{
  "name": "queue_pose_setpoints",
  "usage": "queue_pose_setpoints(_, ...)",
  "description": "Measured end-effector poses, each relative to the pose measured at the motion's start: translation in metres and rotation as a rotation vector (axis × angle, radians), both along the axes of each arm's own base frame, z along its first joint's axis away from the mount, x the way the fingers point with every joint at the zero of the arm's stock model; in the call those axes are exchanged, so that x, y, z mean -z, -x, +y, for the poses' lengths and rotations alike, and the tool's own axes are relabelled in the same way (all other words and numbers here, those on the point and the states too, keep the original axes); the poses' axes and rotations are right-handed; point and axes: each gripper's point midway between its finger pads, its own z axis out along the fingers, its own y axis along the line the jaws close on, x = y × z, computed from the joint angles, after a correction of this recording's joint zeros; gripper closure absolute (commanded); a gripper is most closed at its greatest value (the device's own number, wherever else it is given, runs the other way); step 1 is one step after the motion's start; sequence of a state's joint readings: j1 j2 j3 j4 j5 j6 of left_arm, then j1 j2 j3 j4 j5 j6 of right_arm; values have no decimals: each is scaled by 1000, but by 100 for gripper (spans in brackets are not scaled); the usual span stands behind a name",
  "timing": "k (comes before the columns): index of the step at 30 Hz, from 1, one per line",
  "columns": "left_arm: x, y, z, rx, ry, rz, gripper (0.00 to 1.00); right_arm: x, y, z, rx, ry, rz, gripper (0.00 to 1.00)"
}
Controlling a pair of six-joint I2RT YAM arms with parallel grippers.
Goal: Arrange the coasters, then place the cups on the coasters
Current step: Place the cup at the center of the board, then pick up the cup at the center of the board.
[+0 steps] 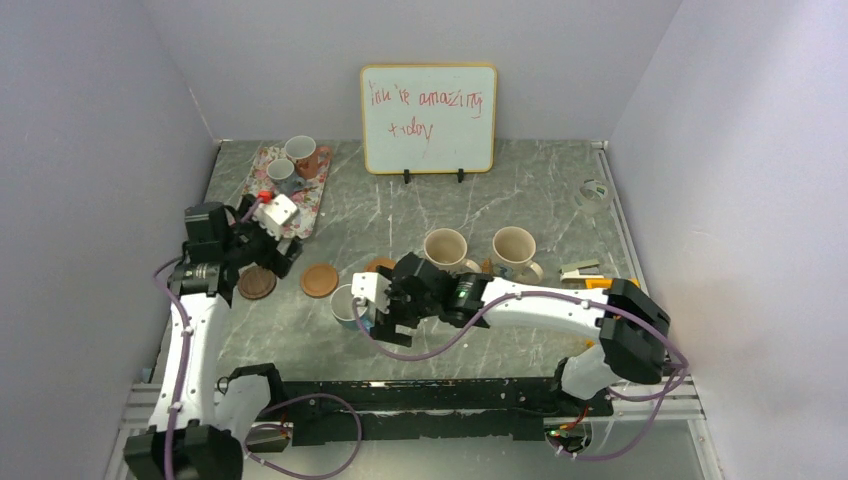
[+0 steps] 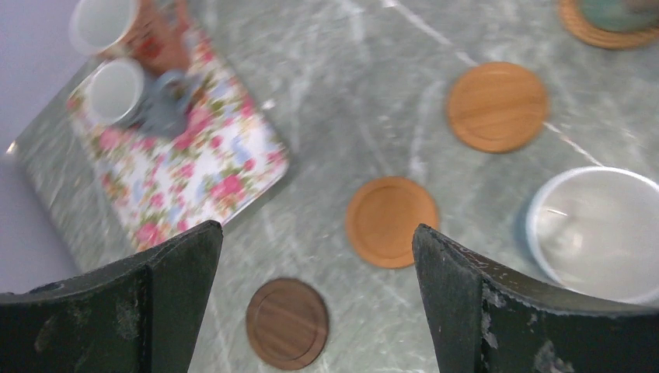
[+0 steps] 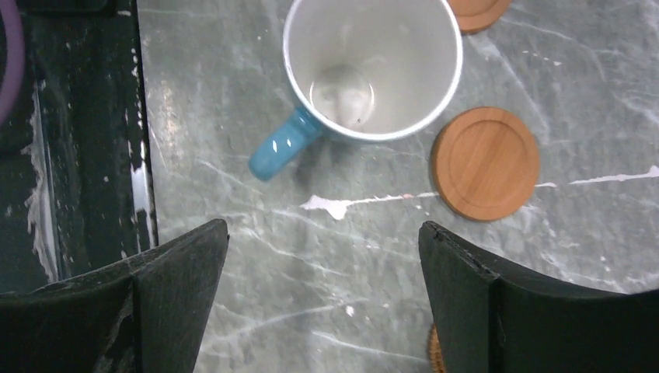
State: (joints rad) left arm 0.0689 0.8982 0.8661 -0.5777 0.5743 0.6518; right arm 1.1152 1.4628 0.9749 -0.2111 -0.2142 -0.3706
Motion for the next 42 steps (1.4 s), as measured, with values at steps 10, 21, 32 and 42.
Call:
queue_pose_setpoints(10,58,-1,86,-351,85,75,3,11,14,46,150,5,35,10)
queue_pose_setpoints(21,37,-2,92,-397,144,-52,3,31,-9,57,336,14,35,30)
queue_pose_setpoints(32,37,-2,88,-388,172,-63,3,26,-22,61,387,-29,25,66)
queue_pose_setpoints(42,42,-3,88,-382,176,-41,3,28,-21,62,358,-38,68,69)
